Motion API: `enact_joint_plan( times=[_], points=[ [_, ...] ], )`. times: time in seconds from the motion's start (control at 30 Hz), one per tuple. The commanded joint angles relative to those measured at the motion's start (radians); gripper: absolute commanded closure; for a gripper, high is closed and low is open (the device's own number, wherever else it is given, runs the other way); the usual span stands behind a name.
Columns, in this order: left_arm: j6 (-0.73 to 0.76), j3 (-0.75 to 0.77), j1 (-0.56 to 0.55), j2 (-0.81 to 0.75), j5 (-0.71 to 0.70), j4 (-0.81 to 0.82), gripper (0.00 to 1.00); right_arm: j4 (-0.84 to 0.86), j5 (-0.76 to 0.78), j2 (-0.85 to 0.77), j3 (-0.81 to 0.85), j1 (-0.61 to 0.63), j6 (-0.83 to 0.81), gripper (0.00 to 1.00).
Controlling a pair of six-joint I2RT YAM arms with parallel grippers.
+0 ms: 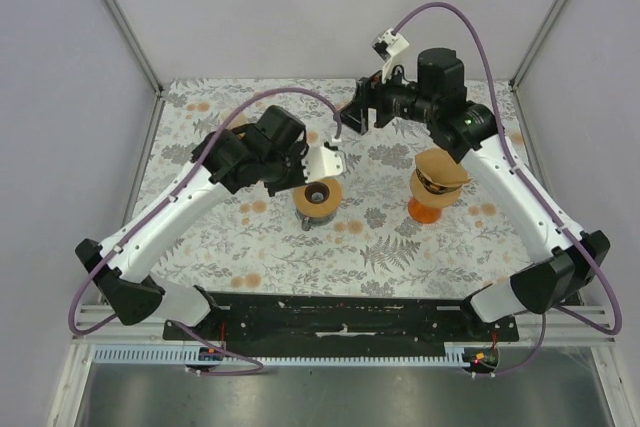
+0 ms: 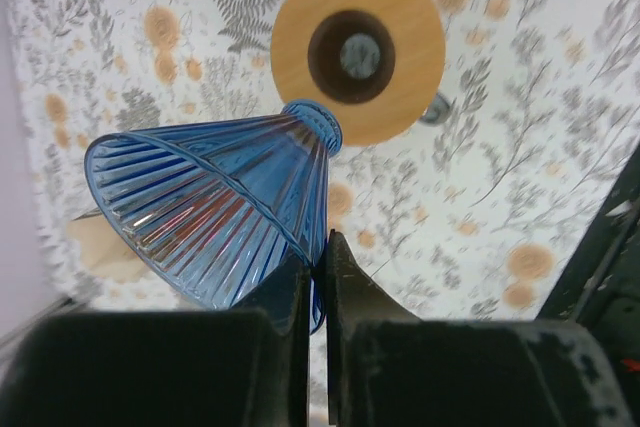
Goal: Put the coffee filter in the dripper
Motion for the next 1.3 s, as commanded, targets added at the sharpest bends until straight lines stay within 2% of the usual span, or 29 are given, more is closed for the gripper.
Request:
enact_joint_plan(
  times=[0.0,0.13,0.2,0.3,0.37,0.43,0.47,0.6,0.63,0.67,0.73,0.77,0.8,0.83,0.9,0.93,0.97,1.07,1.13,1.2,1.27],
  points=[
    [0.210,-0.041,-0.125,-0.046,-0.335,-0.046,0.98,-0.097,-0.053,0.055,0.094,0.062,0.015,0.21],
    [0.284,-0.084,-0.225,-0.053,-0.445,-0.052,0.98,-0.135,-0.072,0.114,0.125,0.120,0.004,0.21],
    [0.296,-0.085,-0.256,-0.050,-0.471,-0.047,0.98,-0.152,-0.075,0.140,0.141,0.149,-0.007,0.13],
    [0.299,-0.082,-0.279,-0.040,-0.496,-0.032,0.98,-0.197,-0.049,0.184,0.167,0.189,-0.027,0.13],
    [0.296,-0.082,-0.286,-0.036,-0.498,-0.021,0.98,-0.230,-0.017,0.221,0.193,0.208,-0.042,0.16],
    [0.296,-0.084,-0.292,-0.032,-0.501,-0.018,0.98,-0.269,-0.001,0.252,0.217,0.217,-0.061,0.24],
    [0.297,-0.087,-0.293,-0.029,-0.505,-0.014,0.98,-0.283,-0.007,0.267,0.229,0.222,-0.064,0.32],
    [0.299,-0.090,-0.293,-0.027,-0.511,0.002,0.98,-0.295,-0.032,0.296,0.249,0.226,-0.061,0.83],
    [0.296,-0.088,-0.294,-0.029,-0.513,0.005,0.98,-0.295,-0.029,0.299,0.251,0.226,-0.061,0.93],
    [0.282,-0.087,-0.294,-0.026,-0.517,0.011,0.98,-0.295,-0.018,0.299,0.248,0.226,-0.062,0.99],
    [0.249,-0.082,-0.293,-0.026,-0.528,0.026,0.98,-0.295,0.006,0.298,0.240,0.223,-0.071,1.00],
    [0.232,-0.079,-0.293,-0.024,-0.530,0.029,0.94,-0.296,0.020,0.296,0.234,0.225,-0.074,1.00],
    [0.207,-0.071,-0.293,-0.024,-0.527,0.029,0.83,-0.298,0.029,0.296,0.230,0.222,-0.077,1.00],
    [0.177,-0.062,-0.294,-0.029,-0.521,0.031,0.62,-0.300,0.037,0.295,0.223,0.217,-0.079,1.00],
    [0.121,-0.033,-0.293,-0.035,-0.493,0.028,0.30,-0.303,0.039,0.295,0.213,0.205,-0.074,1.00],
    [0.097,-0.013,-0.293,-0.039,-0.460,0.020,0.18,-0.303,0.039,0.293,0.208,0.196,-0.073,1.00],
    [0.060,0.017,-0.289,-0.044,-0.414,0.011,0.12,-0.303,0.034,0.292,0.204,0.186,-0.071,1.00],
    [-0.030,0.120,-0.259,-0.056,-0.260,-0.003,0.10,-0.304,0.026,0.290,0.196,0.163,-0.065,1.00],
    [-0.095,0.175,-0.196,-0.059,-0.153,0.009,0.09,-0.303,0.017,0.290,0.193,0.154,-0.064,1.00],
    [-0.182,0.179,-0.092,-0.061,-0.050,0.055,0.09,-0.304,0.008,0.292,0.188,0.147,-0.059,1.00],
    [-0.290,0.157,0.040,-0.047,-0.014,0.106,0.12,-0.307,-0.003,0.293,0.179,0.137,-0.051,1.00]
  ],
)
